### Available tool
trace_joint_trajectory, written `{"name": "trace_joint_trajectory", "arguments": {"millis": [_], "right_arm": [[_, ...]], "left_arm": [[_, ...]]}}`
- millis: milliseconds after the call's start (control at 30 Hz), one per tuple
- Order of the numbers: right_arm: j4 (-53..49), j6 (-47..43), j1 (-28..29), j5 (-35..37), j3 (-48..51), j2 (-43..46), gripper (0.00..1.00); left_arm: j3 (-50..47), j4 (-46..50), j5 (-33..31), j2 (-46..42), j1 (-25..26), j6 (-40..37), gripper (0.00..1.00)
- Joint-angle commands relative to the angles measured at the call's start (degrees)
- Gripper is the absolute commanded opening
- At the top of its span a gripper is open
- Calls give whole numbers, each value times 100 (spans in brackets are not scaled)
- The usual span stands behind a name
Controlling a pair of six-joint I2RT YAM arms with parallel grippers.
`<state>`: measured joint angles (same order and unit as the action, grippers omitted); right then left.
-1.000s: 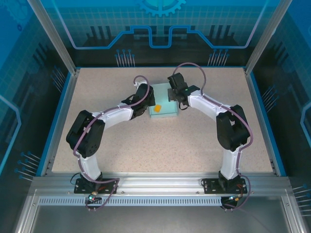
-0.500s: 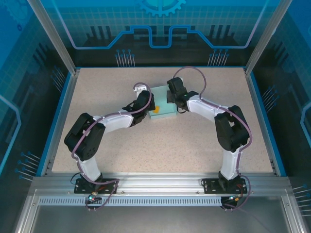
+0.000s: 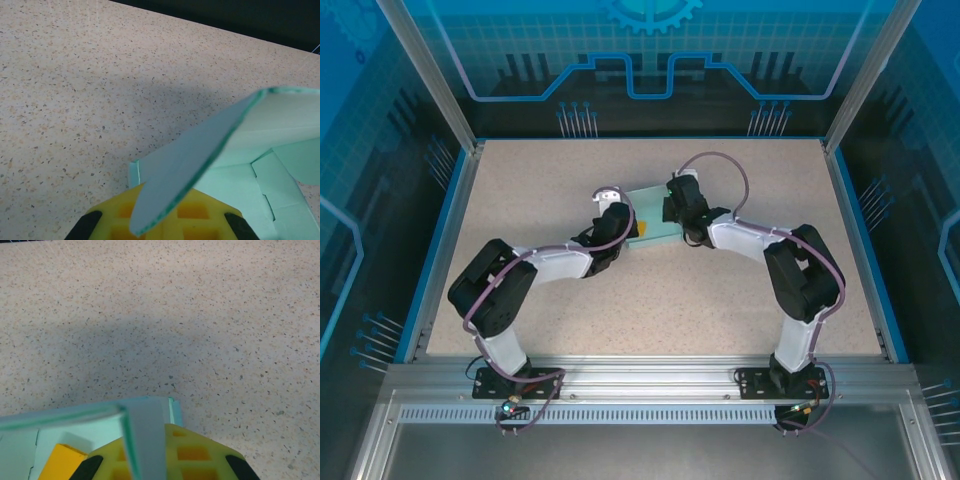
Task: Fold the paper box
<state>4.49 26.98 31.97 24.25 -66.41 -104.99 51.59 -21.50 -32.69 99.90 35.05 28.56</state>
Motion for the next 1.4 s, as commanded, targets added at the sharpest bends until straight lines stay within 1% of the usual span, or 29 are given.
{"name": "trace_joint_trajectory", "arguments": {"millis": [0,233,367,567,767,833,1067,1367], "right_arm": [[82,73,40,212,350,49,0],[388,-5,97,234,647,81,0],[684,-104,133,244,917,153,0],[1055,-201,158,230,1273,234,0],[1458,-195,243,350,1570,249,0],[1572,-193,288,394,1818,251,0],[1870,-237,381,560,2061,196,0],[1890,-252,517,786,2136,179,0]], "left_arm": [[-305,65,-238,-54,36,106,0],[-589,-238,-424,-41,142,95,0],[-844,-541,-548,-25,300,107,0],[-1000,-600,-677,71,461,149,2],[-1160,-658,-732,102,488,177,2],[-1217,-705,-748,108,487,186,3],[-1450,-898,-807,117,517,142,4],[-1504,-819,-880,-84,515,81,10]]}}
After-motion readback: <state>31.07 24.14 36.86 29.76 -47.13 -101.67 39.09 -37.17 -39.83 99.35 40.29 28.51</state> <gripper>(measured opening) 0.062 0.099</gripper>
